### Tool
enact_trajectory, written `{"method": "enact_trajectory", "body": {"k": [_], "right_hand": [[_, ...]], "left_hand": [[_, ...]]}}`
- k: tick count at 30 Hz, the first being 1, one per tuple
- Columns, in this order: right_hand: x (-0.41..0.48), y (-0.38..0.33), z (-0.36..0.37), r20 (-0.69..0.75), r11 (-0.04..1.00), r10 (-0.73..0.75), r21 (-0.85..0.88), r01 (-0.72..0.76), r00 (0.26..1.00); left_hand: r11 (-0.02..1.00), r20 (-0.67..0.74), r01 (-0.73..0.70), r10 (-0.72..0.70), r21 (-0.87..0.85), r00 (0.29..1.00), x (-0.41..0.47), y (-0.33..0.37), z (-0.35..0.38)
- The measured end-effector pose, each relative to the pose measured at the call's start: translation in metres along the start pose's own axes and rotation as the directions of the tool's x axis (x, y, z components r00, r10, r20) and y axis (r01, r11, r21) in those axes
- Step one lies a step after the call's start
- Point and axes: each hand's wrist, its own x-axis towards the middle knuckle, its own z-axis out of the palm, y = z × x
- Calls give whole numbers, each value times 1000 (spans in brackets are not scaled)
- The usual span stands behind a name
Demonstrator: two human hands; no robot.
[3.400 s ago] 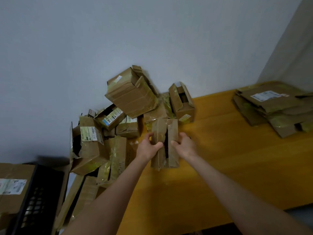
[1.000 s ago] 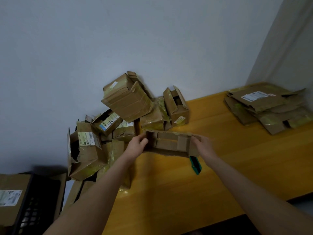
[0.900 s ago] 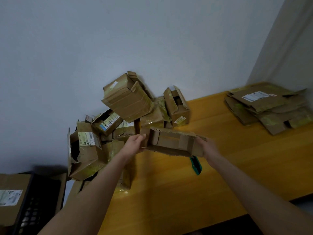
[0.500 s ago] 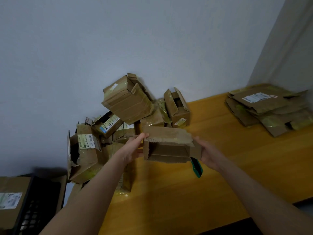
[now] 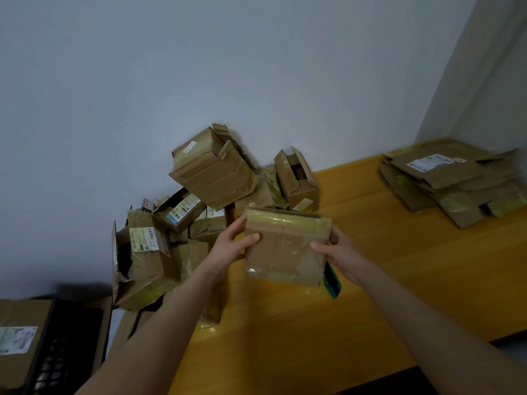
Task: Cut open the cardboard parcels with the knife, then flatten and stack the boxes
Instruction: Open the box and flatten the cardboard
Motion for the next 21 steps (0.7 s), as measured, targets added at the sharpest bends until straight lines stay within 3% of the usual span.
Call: {"method": "enact_trajectory", "body": {"k": [3,9,15,19,21], "right_hand": [[-1,-4,2,17,1000,13,-29,-12,1000],[-2,-11,-9,71,977,171,116,-179,983],[-3,-17,-9,-2,972,209,-110,-208,978],[-4,-14,0,-107,941,117,-307,-145,987],[-4,-12,4,-121,935,100,-327,-135,988]], "left_hand": [[991,-174,-122,131,63,976,4,-3,2],[900,-176,-205,290,384,941,1,-3,5],[644,-13,-328,465,691,885,-5,-6,9],[563,57,-398,526,724,849,-5,-9,14],[598,35,-388,515,702,857,-3,-9,12]]}}
